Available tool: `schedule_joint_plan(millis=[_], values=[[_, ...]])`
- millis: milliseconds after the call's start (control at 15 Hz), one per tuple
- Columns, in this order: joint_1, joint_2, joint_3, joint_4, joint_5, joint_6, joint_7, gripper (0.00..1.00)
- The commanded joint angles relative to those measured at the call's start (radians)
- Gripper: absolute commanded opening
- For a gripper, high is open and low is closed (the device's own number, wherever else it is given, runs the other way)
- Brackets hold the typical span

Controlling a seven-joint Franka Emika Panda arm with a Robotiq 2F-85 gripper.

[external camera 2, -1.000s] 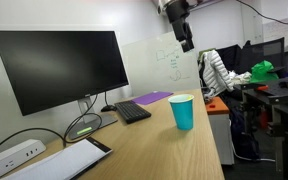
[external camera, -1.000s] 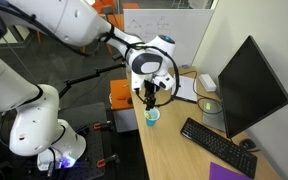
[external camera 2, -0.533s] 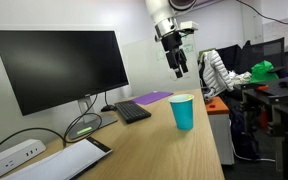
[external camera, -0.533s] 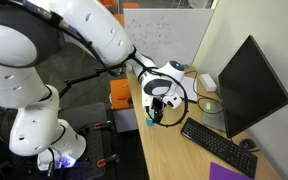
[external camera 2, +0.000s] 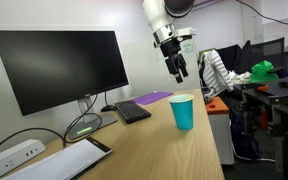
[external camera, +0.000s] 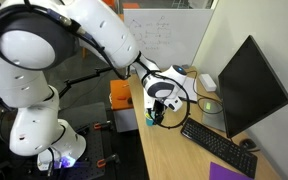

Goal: Move the cup to the right

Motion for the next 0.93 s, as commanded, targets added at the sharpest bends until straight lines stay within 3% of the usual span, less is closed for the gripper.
schedule_joint_plan(millis=[0,333,533,667,733,867], values=[[0.016,0.006,-0.017,-0.002,0.013,0.022,-0.015,1.0],[0.007,0.065,-0.004,-0.003,0.119,0.083,-0.111,1.0],[0.018,0.109,-0.01,0.002,0.116,0.122,-0.103,1.0],[0.024,0.137,-0.012,0.007,0.107,0.142,-0.101,0.88],[0.027,0.153,-0.012,0.012,0.103,0.149,-0.101,0.74],[0.034,0.181,-0.015,0.018,0.096,0.165,-0.094,0.71]])
